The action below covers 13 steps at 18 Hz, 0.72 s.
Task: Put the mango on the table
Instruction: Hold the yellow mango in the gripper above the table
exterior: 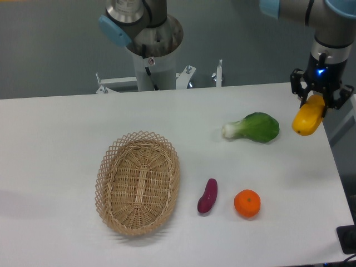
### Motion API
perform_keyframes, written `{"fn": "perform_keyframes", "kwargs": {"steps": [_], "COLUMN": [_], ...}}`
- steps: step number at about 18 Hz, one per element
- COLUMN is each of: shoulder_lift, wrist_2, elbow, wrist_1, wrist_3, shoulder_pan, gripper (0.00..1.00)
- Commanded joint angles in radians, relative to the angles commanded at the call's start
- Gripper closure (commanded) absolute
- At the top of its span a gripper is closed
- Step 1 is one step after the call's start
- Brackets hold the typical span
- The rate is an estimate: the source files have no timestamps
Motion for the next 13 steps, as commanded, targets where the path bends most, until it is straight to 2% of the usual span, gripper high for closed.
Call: {"fn": "perform_keyframes", "kwargs": {"steps": [9,13], "shoulder_lift": [-0.003,-0.012], "wrist_2": [0.003,0.0], "elbow": [-0.012,-0.046], "wrist_1": [0.002,0.029], "wrist_3": [-0.006,-0.104], "shoulder_pan": [-0.008,-0.024], "gripper": [0.57,0.57]}}
